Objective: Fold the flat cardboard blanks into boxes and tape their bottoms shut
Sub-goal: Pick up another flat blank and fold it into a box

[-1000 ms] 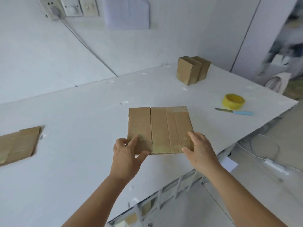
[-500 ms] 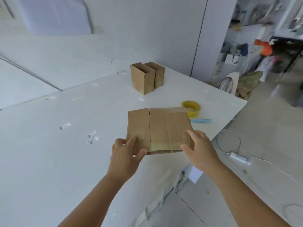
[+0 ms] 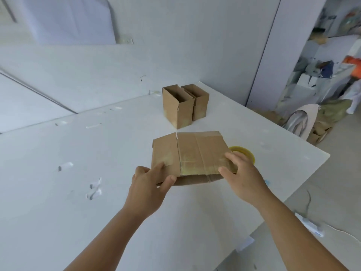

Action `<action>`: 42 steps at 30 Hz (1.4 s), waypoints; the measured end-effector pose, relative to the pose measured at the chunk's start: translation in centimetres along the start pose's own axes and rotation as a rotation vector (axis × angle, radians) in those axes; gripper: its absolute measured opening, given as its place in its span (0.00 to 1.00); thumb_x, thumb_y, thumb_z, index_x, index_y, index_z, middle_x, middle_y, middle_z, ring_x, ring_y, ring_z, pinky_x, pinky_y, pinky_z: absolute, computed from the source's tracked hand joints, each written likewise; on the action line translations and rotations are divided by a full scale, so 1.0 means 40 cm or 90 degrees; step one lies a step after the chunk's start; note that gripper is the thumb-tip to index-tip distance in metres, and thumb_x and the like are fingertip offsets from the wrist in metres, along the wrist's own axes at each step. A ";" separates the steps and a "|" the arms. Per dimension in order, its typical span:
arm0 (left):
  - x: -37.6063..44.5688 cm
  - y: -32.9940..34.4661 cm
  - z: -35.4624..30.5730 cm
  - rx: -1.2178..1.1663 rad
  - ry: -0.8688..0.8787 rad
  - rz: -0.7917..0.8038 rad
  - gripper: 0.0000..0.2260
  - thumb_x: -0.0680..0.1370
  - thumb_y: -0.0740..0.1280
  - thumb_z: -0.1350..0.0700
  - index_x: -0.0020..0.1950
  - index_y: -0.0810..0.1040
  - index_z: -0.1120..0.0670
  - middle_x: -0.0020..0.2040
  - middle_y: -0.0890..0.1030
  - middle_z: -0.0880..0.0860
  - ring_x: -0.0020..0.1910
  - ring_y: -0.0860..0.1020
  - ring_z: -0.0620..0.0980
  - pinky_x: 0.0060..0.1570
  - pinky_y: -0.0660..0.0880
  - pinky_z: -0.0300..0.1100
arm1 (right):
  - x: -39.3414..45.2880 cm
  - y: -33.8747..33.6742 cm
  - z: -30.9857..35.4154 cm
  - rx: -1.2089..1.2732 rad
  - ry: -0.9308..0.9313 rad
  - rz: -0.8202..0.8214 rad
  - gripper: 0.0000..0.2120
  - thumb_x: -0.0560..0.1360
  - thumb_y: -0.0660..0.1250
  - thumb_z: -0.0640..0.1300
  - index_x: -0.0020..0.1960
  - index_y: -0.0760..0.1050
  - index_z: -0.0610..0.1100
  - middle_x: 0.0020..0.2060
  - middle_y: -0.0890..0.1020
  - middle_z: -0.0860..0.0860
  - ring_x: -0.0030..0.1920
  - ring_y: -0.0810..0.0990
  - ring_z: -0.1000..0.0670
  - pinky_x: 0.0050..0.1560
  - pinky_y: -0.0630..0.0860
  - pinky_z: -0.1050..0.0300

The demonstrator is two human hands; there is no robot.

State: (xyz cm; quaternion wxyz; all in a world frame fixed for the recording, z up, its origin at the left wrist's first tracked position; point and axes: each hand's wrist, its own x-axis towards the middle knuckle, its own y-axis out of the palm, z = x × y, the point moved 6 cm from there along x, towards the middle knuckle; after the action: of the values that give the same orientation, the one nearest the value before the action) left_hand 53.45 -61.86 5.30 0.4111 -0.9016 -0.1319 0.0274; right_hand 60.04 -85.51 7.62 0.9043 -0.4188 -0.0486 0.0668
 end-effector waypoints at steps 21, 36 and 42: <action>-0.034 0.068 -0.173 -0.090 -0.279 -0.318 0.20 0.75 0.63 0.41 0.64 0.74 0.47 0.53 0.78 0.48 0.47 0.77 0.39 0.43 0.68 0.30 | 0.295 -0.044 -0.001 0.258 -0.182 0.275 0.28 0.76 0.64 0.55 0.72 0.61 0.50 0.56 0.76 0.57 0.48 0.74 0.62 0.52 0.67 0.58; -0.095 0.053 -0.146 -0.174 -0.248 -0.364 0.17 0.73 0.70 0.61 0.58 0.79 0.45 0.50 0.82 0.40 0.44 0.81 0.39 0.43 0.73 0.26 | 0.219 0.024 0.025 0.413 -0.205 0.407 0.32 0.68 0.70 0.55 0.70 0.65 0.56 0.66 0.72 0.61 0.62 0.73 0.65 0.64 0.69 0.58; -0.085 0.060 -0.134 -0.208 -0.232 -0.341 0.14 0.75 0.70 0.58 0.56 0.79 0.42 0.50 0.82 0.38 0.42 0.80 0.37 0.41 0.72 0.25 | 0.216 0.021 0.002 0.254 -0.266 0.317 0.28 0.78 0.63 0.45 0.75 0.58 0.54 0.68 0.65 0.61 0.69 0.66 0.56 0.60 0.66 0.69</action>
State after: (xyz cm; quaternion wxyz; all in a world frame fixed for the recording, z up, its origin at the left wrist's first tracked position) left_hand 51.52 -68.19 6.86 0.2237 -0.8692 -0.4372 0.0576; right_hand 68.47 -83.50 7.31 0.8948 -0.2113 -0.1146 0.3762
